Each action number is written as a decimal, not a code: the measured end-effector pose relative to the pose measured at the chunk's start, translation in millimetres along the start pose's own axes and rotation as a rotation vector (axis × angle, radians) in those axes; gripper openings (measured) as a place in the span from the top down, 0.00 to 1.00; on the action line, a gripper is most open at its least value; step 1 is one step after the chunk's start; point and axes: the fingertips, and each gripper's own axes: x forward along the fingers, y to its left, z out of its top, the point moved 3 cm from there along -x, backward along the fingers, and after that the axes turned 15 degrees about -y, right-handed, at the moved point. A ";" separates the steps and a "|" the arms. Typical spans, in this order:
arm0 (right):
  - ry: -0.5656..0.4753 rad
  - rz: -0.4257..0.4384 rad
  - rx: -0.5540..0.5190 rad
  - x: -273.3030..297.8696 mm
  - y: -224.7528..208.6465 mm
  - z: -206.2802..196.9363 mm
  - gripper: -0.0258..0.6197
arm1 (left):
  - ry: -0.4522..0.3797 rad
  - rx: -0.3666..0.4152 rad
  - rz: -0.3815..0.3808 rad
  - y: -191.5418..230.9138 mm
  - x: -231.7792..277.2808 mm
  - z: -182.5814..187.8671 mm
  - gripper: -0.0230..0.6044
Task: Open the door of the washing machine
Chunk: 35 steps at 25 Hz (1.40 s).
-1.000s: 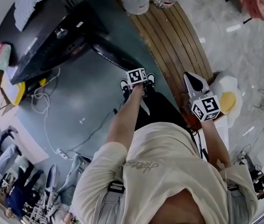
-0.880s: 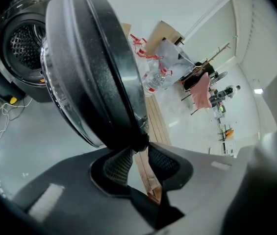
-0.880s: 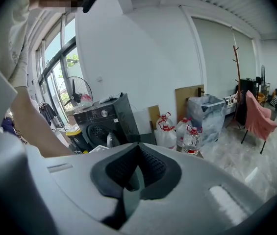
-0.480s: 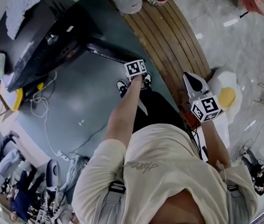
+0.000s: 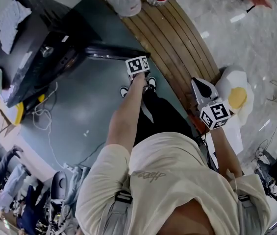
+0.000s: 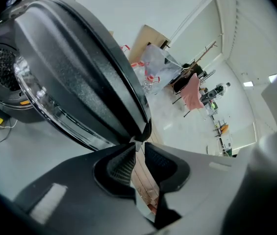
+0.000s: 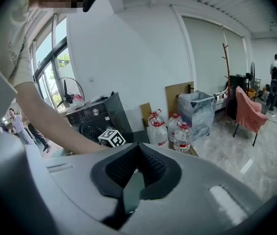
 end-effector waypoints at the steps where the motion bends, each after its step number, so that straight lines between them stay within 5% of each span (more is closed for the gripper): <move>1: 0.000 -0.003 0.002 -0.6 -1.2 -0.3 0.96 | -0.022 0.018 0.007 0.9 2.6 8.3 0.84; 20: -0.018 -0.040 0.017 -4.8 -2.9 -2.1 0.96 | -0.173 0.117 -0.059 -13.7 10.2 94.9 0.79; 29: -0.061 -0.008 0.006 3.8 14.4 1.9 0.96 | -0.233 0.190 -0.108 -18.4 -38.3 99.1 0.84; 31: -0.074 0.001 0.004 8.6 19.3 4.8 0.96 | -0.260 0.224 -0.119 -20.3 -57.2 102.6 0.94; 35: -0.102 0.027 -0.008 20.8 33.0 11.7 0.96 | -0.323 0.307 -0.139 -25.4 -105.6 115.5 0.94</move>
